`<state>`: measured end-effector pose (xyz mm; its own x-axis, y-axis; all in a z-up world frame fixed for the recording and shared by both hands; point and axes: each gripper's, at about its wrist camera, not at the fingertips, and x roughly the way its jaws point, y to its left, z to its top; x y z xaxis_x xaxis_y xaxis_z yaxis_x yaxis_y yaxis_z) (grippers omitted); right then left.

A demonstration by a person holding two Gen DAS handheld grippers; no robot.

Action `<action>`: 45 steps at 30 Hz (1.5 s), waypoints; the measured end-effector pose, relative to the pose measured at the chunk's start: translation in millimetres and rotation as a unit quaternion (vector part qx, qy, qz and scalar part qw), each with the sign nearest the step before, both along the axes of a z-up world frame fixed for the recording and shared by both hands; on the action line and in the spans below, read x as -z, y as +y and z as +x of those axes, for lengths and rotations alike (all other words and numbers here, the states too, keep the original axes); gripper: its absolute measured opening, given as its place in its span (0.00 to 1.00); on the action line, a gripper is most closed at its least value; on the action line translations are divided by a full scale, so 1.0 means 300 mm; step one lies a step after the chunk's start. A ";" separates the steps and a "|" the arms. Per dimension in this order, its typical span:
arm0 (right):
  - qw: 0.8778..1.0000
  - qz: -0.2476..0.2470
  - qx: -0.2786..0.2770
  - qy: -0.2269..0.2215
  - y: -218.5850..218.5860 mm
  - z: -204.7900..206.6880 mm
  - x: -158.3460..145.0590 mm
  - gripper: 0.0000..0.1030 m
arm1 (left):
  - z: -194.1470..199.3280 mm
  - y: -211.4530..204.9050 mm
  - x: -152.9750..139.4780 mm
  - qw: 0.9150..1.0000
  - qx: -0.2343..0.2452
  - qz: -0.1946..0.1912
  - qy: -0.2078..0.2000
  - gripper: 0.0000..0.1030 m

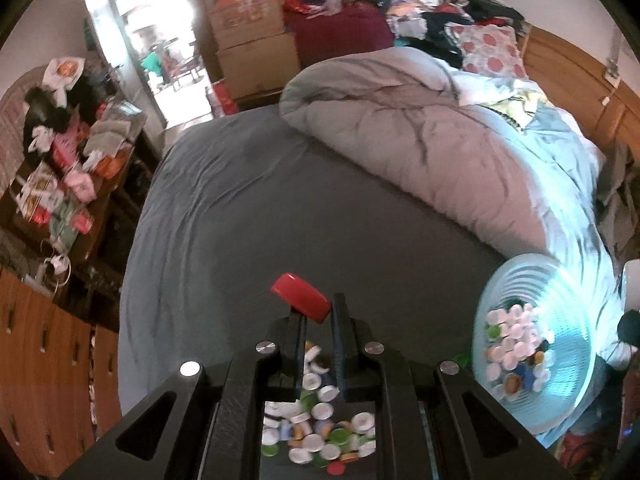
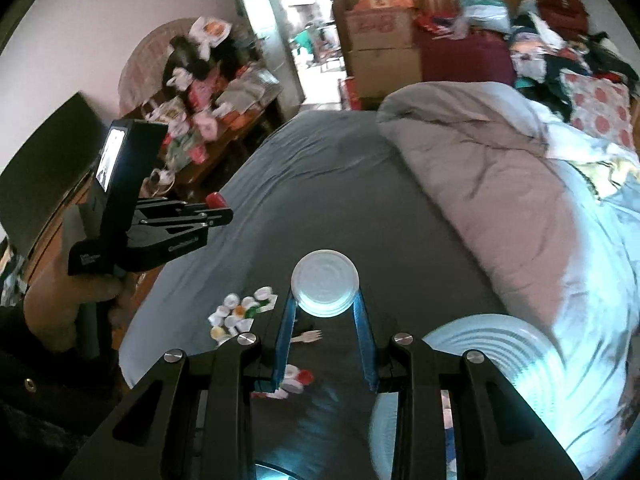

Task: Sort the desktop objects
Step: 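Carry the red and white caps over the blue basket and release them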

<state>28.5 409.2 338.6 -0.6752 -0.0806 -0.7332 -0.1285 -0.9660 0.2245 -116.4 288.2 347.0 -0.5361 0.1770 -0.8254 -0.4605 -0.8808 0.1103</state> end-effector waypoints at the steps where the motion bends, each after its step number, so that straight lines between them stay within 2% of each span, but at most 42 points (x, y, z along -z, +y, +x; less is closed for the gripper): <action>1: 1.000 -0.001 0.005 0.001 0.024 0.018 -0.002 0.26 | 0.010 0.039 -0.010 1.000 0.006 0.000 -0.001 0.11; 7: 0.999 -0.005 0.043 0.009 0.206 0.126 -0.031 0.26 | 0.070 0.245 -0.044 0.999 0.046 -0.007 -0.007 0.11; 16: 0.996 -0.013 0.092 0.004 0.417 0.305 -0.035 0.26 | 0.201 0.590 -0.062 0.992 0.121 -0.005 -0.017 0.11; 25: 0.991 -0.046 0.118 -0.032 0.541 0.436 0.039 0.26 | 0.370 0.880 0.041 0.977 0.196 -0.018 -0.078 0.11; 29: 0.988 -0.059 0.130 -0.053 0.582 0.481 0.090 0.26 | 0.443 0.959 0.094 0.971 0.216 -0.035 -0.100 0.11; 37: 0.981 -0.104 0.141 -0.089 0.633 0.538 0.215 0.26 | 0.497 1.006 0.203 0.959 0.227 -0.072 -0.152 0.11; 41: 0.979 -0.112 0.139 -0.096 0.630 0.553 0.244 0.26 | 0.515 1.010 0.273 0.951 0.230 -0.091 -0.184 0.11; 45: 0.979 -0.115 0.139 -0.101 0.627 0.568 0.246 0.26 | 0.530 1.019 0.317 0.947 0.230 -0.096 -0.203 0.11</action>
<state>198.8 597.4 265.0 -0.5382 -0.0924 -0.8378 -0.4427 -0.8149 0.3742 42.6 594.0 251.9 -0.0713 0.1401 -0.9876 -0.8293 -0.5585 -0.0193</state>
